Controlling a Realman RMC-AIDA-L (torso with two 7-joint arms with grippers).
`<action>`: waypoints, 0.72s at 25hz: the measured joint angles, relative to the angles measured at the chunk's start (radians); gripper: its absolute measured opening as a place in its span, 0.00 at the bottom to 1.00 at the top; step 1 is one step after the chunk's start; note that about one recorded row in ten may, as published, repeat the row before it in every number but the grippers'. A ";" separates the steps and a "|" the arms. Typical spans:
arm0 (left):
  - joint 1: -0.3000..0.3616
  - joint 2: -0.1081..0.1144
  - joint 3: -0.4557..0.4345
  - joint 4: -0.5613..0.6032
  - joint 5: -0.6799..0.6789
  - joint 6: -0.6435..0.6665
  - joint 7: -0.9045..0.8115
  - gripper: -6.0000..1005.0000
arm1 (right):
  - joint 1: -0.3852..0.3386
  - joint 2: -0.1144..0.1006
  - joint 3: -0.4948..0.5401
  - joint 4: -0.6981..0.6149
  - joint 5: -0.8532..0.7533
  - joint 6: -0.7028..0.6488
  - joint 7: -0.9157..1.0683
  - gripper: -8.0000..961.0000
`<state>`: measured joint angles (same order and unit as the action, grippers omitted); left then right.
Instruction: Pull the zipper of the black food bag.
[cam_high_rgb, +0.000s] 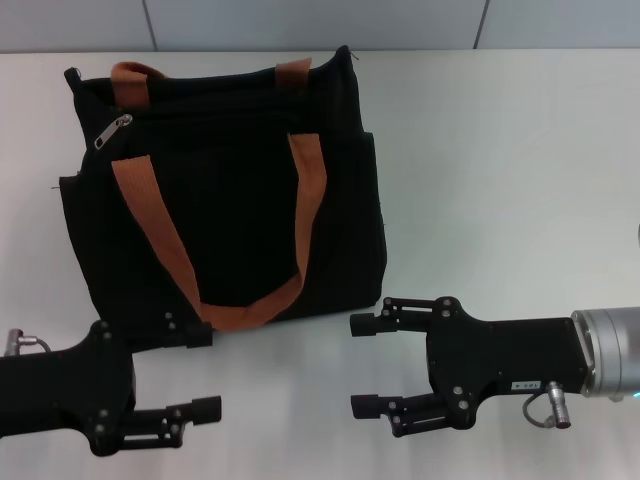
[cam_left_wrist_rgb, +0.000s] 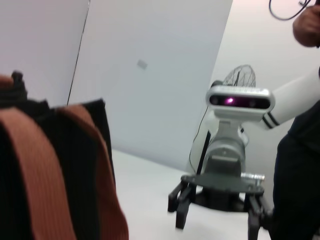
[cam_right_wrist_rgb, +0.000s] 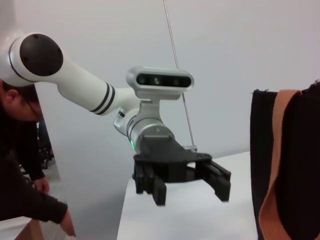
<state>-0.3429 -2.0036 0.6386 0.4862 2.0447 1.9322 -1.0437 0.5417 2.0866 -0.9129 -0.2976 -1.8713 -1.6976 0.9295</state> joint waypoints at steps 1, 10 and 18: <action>0.000 -0.001 -0.008 -0.002 -0.007 0.010 0.006 0.77 | 0.000 0.000 0.000 0.000 0.000 0.003 0.000 0.82; 0.025 -0.044 -0.113 -0.100 -0.282 0.071 0.205 0.77 | -0.006 0.000 0.002 0.000 0.000 0.013 0.000 0.81; 0.059 -0.055 -0.116 -0.126 -0.655 0.035 0.205 0.77 | -0.012 0.000 0.003 0.002 0.000 0.022 0.000 0.79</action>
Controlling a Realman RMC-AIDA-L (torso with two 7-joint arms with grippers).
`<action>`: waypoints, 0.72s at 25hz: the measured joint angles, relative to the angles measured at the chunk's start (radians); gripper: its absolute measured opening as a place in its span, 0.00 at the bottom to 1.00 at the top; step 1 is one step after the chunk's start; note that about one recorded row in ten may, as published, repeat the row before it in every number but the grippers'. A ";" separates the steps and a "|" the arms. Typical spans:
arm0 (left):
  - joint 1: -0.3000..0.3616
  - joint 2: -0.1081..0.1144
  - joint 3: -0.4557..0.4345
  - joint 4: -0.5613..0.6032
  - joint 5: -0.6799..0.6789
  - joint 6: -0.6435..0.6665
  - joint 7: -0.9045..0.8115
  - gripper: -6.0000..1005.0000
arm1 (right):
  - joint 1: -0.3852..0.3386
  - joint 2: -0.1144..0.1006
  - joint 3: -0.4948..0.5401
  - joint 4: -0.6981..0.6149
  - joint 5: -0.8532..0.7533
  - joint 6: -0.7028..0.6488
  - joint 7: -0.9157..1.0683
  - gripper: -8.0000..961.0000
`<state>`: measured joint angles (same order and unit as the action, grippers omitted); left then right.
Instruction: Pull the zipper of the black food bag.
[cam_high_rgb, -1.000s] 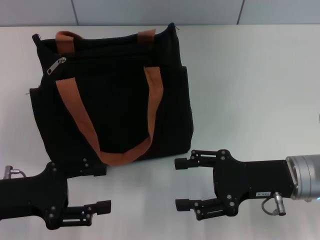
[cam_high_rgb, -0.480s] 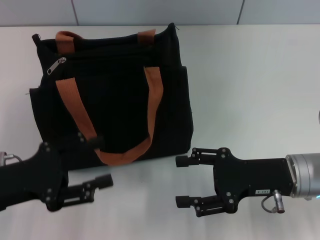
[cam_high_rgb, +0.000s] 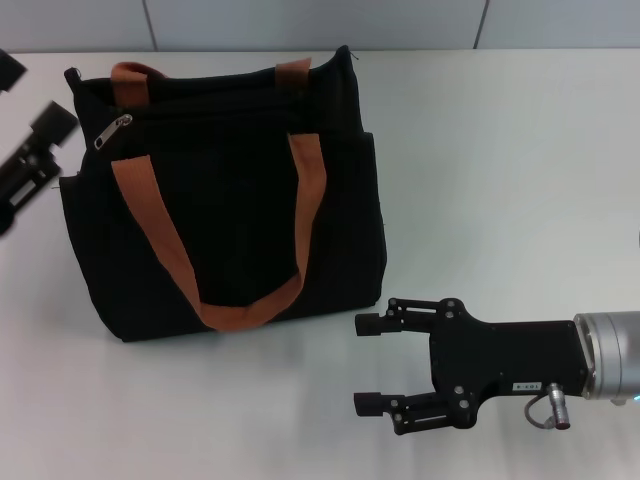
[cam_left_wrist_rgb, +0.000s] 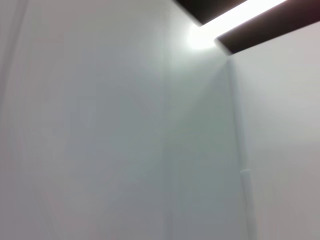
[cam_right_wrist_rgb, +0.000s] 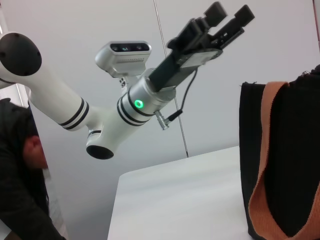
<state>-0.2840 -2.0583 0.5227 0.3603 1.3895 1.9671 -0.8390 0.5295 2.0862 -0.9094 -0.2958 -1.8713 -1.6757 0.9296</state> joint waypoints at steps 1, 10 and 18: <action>0.001 0.009 -0.003 -0.002 -0.014 -0.035 -0.004 0.77 | -0.001 0.000 0.000 0.003 0.000 0.001 0.000 0.79; 0.002 0.076 -0.003 0.005 0.018 -0.366 -0.088 0.77 | -0.011 -0.001 0.000 0.004 0.000 0.001 0.000 0.78; 0.004 0.092 0.000 0.059 0.228 -0.354 -0.046 0.76 | -0.012 -0.003 0.001 0.000 0.000 0.001 0.000 0.77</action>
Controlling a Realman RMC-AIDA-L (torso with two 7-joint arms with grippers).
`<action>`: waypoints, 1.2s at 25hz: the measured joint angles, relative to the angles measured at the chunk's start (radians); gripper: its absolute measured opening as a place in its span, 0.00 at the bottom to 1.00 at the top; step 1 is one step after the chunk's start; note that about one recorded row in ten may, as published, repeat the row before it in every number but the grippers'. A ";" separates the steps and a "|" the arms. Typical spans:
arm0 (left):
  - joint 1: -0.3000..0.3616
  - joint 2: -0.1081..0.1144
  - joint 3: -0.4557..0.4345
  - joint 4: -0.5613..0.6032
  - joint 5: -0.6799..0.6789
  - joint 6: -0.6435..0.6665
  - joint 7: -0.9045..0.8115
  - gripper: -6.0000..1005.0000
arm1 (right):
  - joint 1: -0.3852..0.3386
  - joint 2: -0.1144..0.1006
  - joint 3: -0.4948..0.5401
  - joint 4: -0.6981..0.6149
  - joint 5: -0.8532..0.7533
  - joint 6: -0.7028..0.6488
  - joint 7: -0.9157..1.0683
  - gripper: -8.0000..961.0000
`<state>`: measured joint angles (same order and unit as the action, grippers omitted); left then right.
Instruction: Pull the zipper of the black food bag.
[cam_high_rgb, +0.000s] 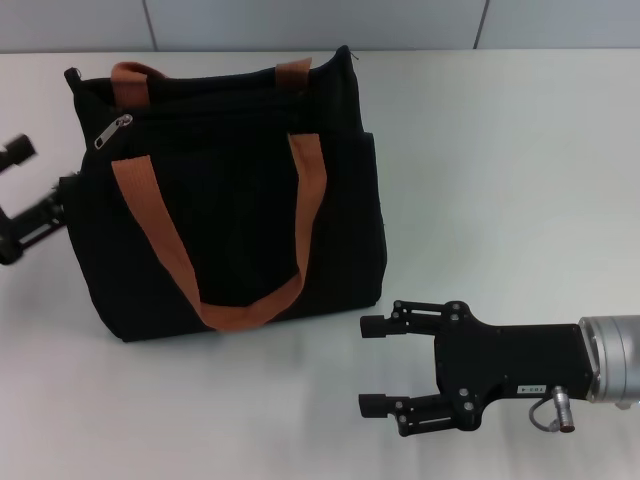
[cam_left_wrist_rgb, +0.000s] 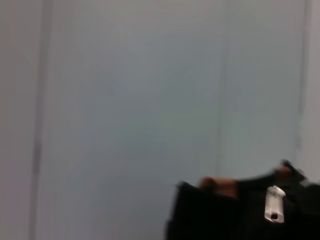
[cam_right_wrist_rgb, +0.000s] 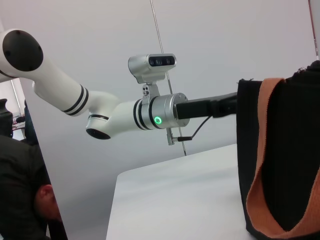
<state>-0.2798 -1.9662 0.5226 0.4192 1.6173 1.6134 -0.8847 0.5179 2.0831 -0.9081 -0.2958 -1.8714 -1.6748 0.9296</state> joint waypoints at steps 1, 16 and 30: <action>-0.008 -0.001 0.000 0.006 0.026 0.002 0.007 0.76 | 0.000 0.000 0.001 0.000 0.000 0.000 0.000 0.77; -0.104 -0.048 -0.066 0.029 0.086 -0.145 0.105 0.76 | 0.009 0.001 0.009 -0.002 0.005 0.000 0.006 0.74; -0.092 -0.098 -0.107 0.030 0.049 0.073 0.160 0.34 | 0.066 0.002 0.004 0.004 0.223 -0.099 0.226 0.72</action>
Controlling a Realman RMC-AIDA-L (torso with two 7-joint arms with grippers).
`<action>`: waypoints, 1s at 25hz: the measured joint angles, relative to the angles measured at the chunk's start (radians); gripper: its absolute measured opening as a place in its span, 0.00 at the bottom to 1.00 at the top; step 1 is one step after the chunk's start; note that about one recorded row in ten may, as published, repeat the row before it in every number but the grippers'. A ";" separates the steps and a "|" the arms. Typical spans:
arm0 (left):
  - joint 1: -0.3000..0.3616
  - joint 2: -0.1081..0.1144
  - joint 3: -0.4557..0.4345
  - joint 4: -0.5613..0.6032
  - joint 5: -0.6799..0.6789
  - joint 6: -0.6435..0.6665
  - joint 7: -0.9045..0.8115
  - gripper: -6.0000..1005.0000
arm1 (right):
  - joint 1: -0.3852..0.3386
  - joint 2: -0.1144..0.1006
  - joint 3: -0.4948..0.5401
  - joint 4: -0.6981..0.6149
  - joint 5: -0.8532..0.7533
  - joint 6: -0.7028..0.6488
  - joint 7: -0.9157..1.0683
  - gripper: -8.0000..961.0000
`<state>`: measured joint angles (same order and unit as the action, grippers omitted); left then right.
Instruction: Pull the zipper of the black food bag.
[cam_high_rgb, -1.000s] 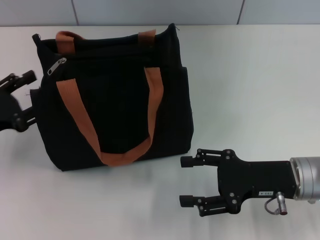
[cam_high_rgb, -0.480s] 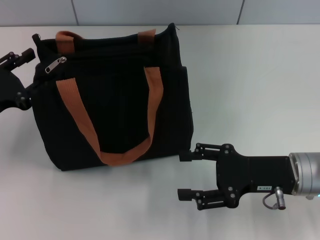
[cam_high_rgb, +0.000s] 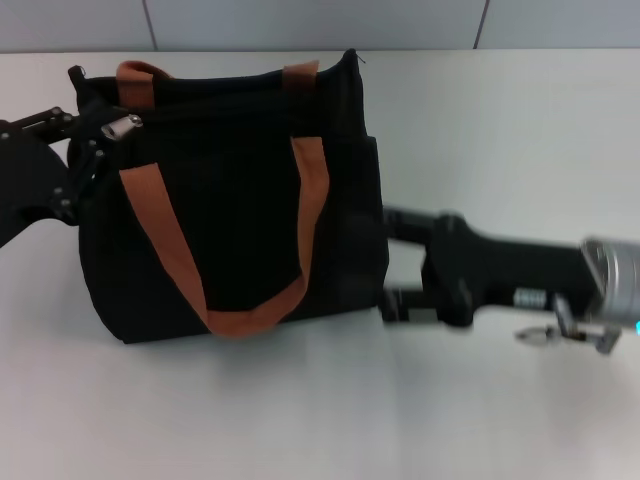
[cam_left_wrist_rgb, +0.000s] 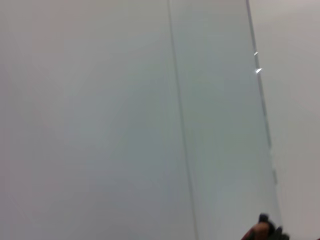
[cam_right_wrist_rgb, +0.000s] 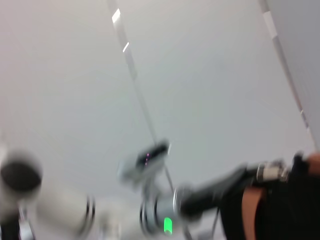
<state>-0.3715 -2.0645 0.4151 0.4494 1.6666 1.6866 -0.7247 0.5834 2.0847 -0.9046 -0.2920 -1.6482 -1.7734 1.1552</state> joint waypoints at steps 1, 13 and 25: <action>-0.003 -0.002 0.000 -0.001 0.000 0.010 0.000 0.30 | 0.014 0.000 0.000 -0.001 0.026 -0.001 0.062 0.72; -0.013 0.000 -0.007 -0.002 -0.003 0.014 0.003 0.02 | 0.237 -0.005 -0.025 -0.130 0.137 0.131 0.625 0.70; -0.010 0.002 -0.007 -0.003 -0.005 0.009 0.013 0.02 | 0.349 -0.020 -0.174 -0.234 0.044 0.307 0.938 0.68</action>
<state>-0.3819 -2.0622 0.4080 0.4466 1.6612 1.6956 -0.7120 0.9328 2.0647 -1.0788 -0.5261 -1.6037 -1.4664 2.0927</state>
